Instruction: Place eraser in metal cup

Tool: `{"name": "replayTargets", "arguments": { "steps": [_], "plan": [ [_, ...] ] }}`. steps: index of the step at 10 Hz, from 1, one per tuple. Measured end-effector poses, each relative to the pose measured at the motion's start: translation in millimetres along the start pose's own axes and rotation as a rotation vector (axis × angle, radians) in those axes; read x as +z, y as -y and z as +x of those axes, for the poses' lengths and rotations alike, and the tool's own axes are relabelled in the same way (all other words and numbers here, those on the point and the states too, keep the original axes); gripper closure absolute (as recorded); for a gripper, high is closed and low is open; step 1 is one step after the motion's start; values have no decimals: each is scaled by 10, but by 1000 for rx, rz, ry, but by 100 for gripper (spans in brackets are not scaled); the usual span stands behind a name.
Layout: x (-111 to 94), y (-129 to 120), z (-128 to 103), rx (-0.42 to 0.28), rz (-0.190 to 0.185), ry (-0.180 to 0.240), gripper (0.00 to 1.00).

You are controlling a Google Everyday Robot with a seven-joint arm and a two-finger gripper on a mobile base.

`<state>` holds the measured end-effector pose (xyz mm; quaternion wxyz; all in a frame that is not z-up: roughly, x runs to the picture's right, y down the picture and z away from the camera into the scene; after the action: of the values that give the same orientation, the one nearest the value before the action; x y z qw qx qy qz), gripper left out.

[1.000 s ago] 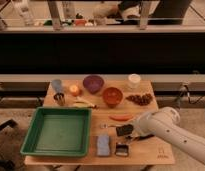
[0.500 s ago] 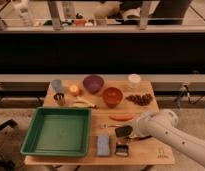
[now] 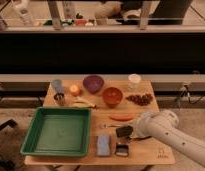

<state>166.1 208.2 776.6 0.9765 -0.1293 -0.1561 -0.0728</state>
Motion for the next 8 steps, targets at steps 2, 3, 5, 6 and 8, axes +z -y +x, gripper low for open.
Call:
{"name": "replayTargets", "arguments": {
  "steps": [2, 3, 5, 6, 8],
  "plan": [
    [-95, 25, 18, 24, 59, -19, 87],
    [-124, 53, -9, 28, 86, -19, 95],
    [-215, 176, -87, 14, 148, -17, 100],
    [-219, 230, -134, 3, 158, -11, 100],
    [-209, 327, -173, -28, 161, -1, 100]
  ]
}}
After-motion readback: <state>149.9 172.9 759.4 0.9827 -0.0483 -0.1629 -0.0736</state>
